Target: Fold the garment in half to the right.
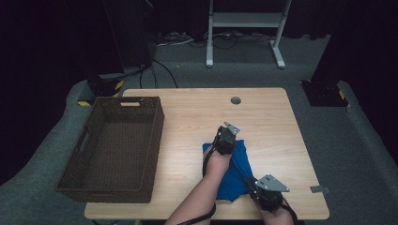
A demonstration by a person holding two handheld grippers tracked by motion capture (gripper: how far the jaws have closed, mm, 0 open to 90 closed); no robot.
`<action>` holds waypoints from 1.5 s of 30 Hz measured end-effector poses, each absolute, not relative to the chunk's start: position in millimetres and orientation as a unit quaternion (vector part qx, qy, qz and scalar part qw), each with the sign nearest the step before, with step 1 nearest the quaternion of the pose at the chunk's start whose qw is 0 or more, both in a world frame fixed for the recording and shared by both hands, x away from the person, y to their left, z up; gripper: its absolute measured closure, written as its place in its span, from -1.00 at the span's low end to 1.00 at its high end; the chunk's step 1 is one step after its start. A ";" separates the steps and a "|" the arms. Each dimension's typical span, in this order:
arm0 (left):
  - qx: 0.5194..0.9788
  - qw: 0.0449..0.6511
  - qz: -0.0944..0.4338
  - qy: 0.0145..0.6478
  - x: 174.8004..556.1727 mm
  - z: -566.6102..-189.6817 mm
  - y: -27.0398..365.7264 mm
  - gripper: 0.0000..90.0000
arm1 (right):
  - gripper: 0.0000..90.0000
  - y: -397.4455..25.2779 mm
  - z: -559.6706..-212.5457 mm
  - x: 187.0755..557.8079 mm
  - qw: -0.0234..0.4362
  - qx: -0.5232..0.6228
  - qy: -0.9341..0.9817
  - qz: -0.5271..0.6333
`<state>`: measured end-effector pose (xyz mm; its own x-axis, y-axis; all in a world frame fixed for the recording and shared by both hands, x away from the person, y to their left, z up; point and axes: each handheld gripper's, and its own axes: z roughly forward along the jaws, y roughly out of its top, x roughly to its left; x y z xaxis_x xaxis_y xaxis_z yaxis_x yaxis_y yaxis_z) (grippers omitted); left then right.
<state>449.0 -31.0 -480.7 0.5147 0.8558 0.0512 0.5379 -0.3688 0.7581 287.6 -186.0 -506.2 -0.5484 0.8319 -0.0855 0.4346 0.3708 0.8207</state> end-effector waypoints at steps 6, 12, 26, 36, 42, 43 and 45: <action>0.791 0.364 0.216 0.442 448.9 -480.5 -34.1 0.53 | 0.56 -192.3 -507.4 287.0 0.258 0.407 0.787 0.384; 0.784 0.390 0.193 0.442 443.1 -475.3 -32.7 0.10 | 0.49 -197.9 -503.0 285.1 0.257 0.414 0.779 0.395; 0.778 0.409 0.201 0.433 425.7 -462.4 -21.1 -0.18 | 0.59 -206.1 -483.0 284.9 0.254 0.418 0.766 0.417; 0.776 0.409 0.209 0.432 407.0 -468.3 0.4 -0.17 | 0.78 -201.6 -479.5 292.4 0.251 0.407 0.777 0.410; 0.782 0.407 0.203 0.427 387.9 -475.6 14.1 -0.15 | 0.80 -199.4 -480.2 298.9 0.249 0.406 0.783 0.401; 0.783 0.407 0.203 0.425 384.2 -476.0 16.4 -0.15 | 0.80 -198.8 -480.0 299.6 0.249 0.406 0.783 0.400; 0.786 0.404 0.204 0.420 375.7 -477.0 20.9 -0.14 | 0.80 -197.8 -479.7 301.4 0.250 0.406 0.784 0.397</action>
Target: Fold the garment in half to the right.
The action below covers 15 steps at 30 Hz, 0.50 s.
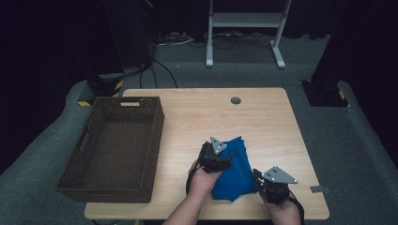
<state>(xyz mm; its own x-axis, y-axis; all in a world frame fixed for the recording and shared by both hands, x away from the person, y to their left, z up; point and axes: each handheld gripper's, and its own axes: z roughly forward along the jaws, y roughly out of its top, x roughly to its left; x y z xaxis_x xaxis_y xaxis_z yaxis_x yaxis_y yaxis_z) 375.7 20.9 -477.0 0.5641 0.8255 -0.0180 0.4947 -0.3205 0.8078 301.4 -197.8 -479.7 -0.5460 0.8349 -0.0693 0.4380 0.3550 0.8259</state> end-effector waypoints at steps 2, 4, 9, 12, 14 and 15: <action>0.785 0.404 0.208 0.420 366.8 -479.3 25.9 -0.15 | 0.80 -196.6 -480.1 303.3 0.249 0.406 0.786 0.395; 0.788 0.402 0.210 0.417 358.9 -481.8 31.1 -0.15 | 0.81 -195.5 -481.1 305.2 0.247 0.404 0.789 0.392; 0.789 0.405 0.192 0.422 341.7 -490.3 40.8 -0.15 | 0.84 -191.2 -485.1 310.1 0.244 0.402 0.795 0.383; 0.801 0.395 0.186 0.410 332.5 -495.4 41.1 -0.16 | 0.84 -191.5 -489.7 312.8 0.242 0.408 0.798 0.373; 0.802 0.397 0.180 0.409 327.5 -498.3 41.3 -0.17 | 0.84 -193.2 -493.4 313.1 0.238 0.414 0.798 0.368; 0.804 0.396 0.178 0.407 325.4 -499.7 41.1 -0.17 | 0.84 -194.0 -495.0 313.1 0.237 0.415 0.799 0.365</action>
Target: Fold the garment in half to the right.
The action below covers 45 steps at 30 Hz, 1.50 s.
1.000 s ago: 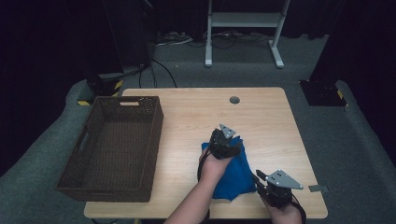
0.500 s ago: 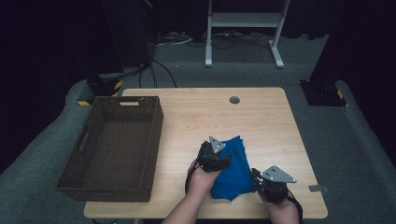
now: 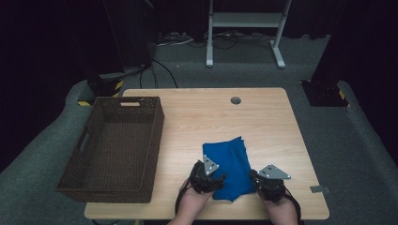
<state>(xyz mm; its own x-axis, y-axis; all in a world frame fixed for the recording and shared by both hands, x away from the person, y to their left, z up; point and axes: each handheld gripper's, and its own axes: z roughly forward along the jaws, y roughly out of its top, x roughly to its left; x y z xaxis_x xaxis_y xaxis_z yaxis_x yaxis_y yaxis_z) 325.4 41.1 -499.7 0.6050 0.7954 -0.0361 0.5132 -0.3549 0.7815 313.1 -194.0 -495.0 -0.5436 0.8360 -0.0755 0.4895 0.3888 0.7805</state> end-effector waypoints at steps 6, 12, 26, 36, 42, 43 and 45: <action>0.812 0.386 0.178 0.400 315.1 -510.1 39.7 -0.20 | 0.83 -200.7 -504.2 310.0 0.230 0.424 0.801 0.355; 0.821 0.368 0.186 0.396 312.2 -519.5 40.7 -0.20 | 0.82 -204.9 -514.3 308.4 0.215 0.436 0.805 0.340; 0.803 0.375 0.186 0.425 321.1 -525.0 65.0 -0.23 | 0.77 -197.9 -516.7 301.8 0.203 0.432 0.804 0.354; 0.801 0.376 0.180 0.431 327.2 -525.1 74.4 -0.25 | 0.56 -191.9 -514.0 298.6 0.203 0.424 0.807 0.358; 0.803 0.376 0.177 0.427 328.3 -525.2 75.1 -0.33 | 0.32 -217.6 -505.4 309.6 0.229 0.439 0.794 0.353; 0.802 0.376 0.176 0.430 328.3 -525.4 74.5 -0.36 | 0.28 -223.7 -505.1 312.6 0.231 0.447 0.791 0.349; 0.803 0.374 0.176 0.430 329.1 -525.3 73.8 -0.44 | 0.13 -235.1 -505.0 317.6 0.227 0.460 0.785 0.347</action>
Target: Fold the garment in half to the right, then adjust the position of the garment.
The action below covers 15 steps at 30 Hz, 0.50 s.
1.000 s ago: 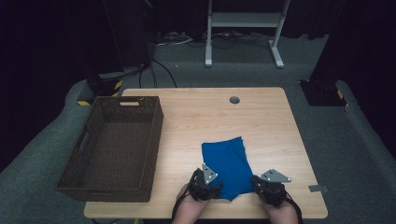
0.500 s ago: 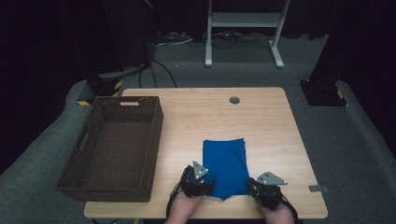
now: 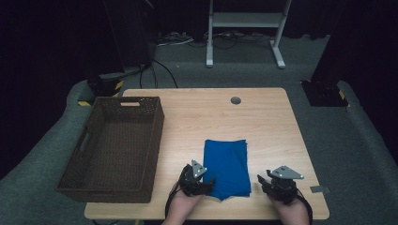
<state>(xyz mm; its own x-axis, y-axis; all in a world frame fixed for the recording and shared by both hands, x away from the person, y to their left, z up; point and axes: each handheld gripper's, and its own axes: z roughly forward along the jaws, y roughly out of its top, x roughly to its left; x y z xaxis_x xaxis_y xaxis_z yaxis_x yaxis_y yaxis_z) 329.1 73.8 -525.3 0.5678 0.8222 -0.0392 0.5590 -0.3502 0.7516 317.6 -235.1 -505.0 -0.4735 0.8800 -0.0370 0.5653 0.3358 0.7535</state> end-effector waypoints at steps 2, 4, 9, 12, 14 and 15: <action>0.804 0.374 0.175 0.429 329.1 -524.2 72.5 -0.46 | -0.01 -243.6 -506.3 320.8 0.221 0.473 0.780 0.345; 0.804 0.374 0.177 0.428 328.4 -521.6 70.8 -0.49 | -0.11 -249.5 -509.5 321.6 0.220 0.484 0.775 0.341; 0.795 0.401 0.173 0.422 326.7 -509.3 64.6 -0.51 | -0.41 -259.2 -514.6 322.4 0.222 0.503 0.765 0.337; 0.784 0.425 0.158 0.423 327.1 -500.3 58.1 -0.56 | -0.49 -263.1 -513.3 322.8 0.227 0.509 0.759 0.337; 0.787 0.428 0.153 0.417 328.0 -495.2 52.6 -0.59 | -0.50 -264.9 -513.4 323.2 0.225 0.510 0.758 0.339; 0.789 0.426 0.152 0.416 328.1 -493.1 49.4 -0.60 | -0.50 -265.1 -513.8 323.8 0.221 0.512 0.758 0.338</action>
<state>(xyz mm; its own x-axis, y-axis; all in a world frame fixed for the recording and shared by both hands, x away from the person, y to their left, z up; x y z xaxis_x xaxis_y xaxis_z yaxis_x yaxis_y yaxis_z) 328.1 49.4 -493.1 0.6086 0.7850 -0.1151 0.5264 -0.2910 0.7989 323.8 -265.1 -513.8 -0.3772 0.9260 0.0121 0.6270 0.2458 0.7392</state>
